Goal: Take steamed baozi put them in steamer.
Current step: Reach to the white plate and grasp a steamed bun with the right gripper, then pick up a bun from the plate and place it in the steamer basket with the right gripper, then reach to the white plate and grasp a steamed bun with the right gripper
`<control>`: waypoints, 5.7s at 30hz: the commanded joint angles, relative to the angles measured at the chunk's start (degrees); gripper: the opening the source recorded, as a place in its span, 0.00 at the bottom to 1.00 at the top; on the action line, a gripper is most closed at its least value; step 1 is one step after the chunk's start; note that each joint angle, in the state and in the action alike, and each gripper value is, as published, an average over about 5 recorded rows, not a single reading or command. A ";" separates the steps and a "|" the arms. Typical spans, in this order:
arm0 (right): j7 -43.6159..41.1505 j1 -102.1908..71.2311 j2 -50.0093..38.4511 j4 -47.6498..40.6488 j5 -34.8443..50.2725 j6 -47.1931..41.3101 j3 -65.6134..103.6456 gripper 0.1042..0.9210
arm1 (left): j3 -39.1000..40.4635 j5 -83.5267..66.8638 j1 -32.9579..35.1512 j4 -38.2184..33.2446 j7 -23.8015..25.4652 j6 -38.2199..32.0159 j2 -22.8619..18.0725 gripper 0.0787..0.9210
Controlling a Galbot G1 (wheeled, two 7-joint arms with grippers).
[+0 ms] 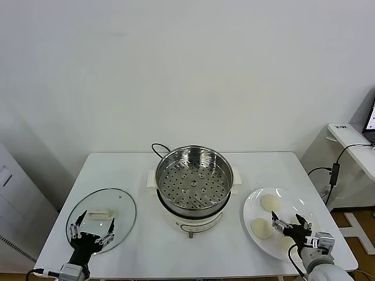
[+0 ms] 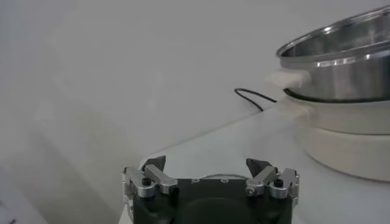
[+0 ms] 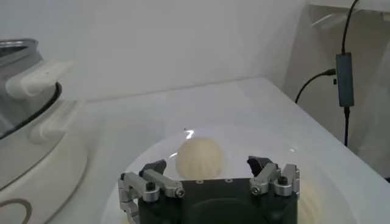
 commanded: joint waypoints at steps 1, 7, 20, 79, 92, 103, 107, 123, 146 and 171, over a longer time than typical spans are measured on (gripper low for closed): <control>-18.21 0.37 -12.20 -3.65 -7.63 4.74 3.53 0.88 | -0.03 -0.18 0.09 -0.01 0.14 -0.07 0.04 0.88; -47.32 7.22 -30.13 -14.87 -24.22 19.17 7.45 0.88 | -0.05 -0.44 0.39 0.17 0.17 -0.63 0.10 0.88; -72.06 54.28 -43.23 -26.76 -38.29 19.82 -38.16 0.88 | 0.47 0.28 0.18 0.23 -0.44 -1.35 -1.03 0.88; -67.20 92.88 -30.03 -36.57 -33.26 18.84 -85.98 0.36 | -1.34 -0.13 1.35 -3.65 -1.09 -0.31 -1.55 0.88; -70.28 134.32 -11.26 -39.99 -16.35 32.93 -114.64 0.37 | -2.21 -1.57 1.63 -4.23 -1.00 -0.92 -1.22 0.88; -67.19 118.29 -0.10 -35.27 -35.28 45.34 -106.95 0.37 | -3.78 -3.64 2.56 -5.33 -0.83 -1.37 -0.40 0.88; -66.09 113.50 2.14 -38.22 -41.86 49.25 -104.50 0.37 | -4.22 -4.25 2.90 -5.83 -0.77 -1.39 0.00 0.88; -61.28 103.78 6.76 -46.61 -53.64 56.59 -97.03 0.41 | -4.23 -4.48 2.61 -6.62 -0.72 -0.85 0.39 0.88; -62.66 115.59 0.21 -44.18 -21.94 37.30 -104.56 0.87 | -4.63 -4.35 2.56 -7.09 -0.88 -0.61 0.22 0.88; -63.23 119.95 -36.08 -22.67 -5.86 7.13 -126.88 0.88 | -4.49 -4.19 2.65 -8.64 -0.95 -0.52 -0.40 0.88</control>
